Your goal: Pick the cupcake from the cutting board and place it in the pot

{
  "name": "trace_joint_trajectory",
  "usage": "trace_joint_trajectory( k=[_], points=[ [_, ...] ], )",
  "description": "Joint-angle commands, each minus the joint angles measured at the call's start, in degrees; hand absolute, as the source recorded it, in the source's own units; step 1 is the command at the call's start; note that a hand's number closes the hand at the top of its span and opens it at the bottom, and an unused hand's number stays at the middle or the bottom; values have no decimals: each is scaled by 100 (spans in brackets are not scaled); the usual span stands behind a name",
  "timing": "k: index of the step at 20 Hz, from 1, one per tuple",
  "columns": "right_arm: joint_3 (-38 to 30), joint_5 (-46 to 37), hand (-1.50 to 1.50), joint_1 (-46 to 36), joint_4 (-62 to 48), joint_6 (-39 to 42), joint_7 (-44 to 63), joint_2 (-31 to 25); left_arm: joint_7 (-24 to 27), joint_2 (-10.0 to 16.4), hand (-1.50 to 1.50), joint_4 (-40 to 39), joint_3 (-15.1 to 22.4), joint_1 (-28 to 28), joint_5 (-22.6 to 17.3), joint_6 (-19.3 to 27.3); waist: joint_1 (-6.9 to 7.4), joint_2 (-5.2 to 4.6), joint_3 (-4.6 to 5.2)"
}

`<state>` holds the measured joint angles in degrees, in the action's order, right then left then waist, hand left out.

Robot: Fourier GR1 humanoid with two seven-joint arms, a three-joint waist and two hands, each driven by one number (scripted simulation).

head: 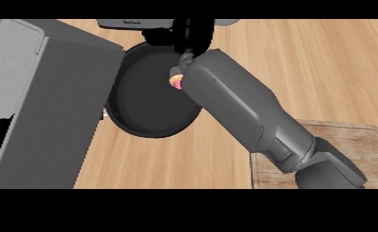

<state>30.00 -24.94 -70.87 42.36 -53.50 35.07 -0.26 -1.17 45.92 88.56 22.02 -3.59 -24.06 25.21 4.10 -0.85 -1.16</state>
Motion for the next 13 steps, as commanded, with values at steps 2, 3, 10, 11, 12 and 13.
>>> trace_joint_trajectory(
  k=[2,3,10,11,12,13],
  points=[
    [-104,688,-150,138,512,-291,-156,25,111,-372,0,-455,-31,20,-32,-32,-205,29,121],
    [-154,796,-150,400,618,-468,-478,25,-71,-403,0,-216,39,-26,12,149,-215,27,115],
    [145,886,-150,1521,1894,-453,-609,25,120,-179,0,-289,-284,285,-195,-19,-436,100,115],
    [438,772,-150,1876,2350,-471,-541,25,204,-270,0,-390,-167,390,-54,143,-509,122,116],
    [306,790,-150,2115,2486,-410,-690,-74,16,-272,0,73,-91,548,-20,411,-480,126,110],
    [388,746,-150,2394,2740,-442,-807,-143,204,-228,0,-325,-264,396,-162,77,-526,114,115]
  ],
)
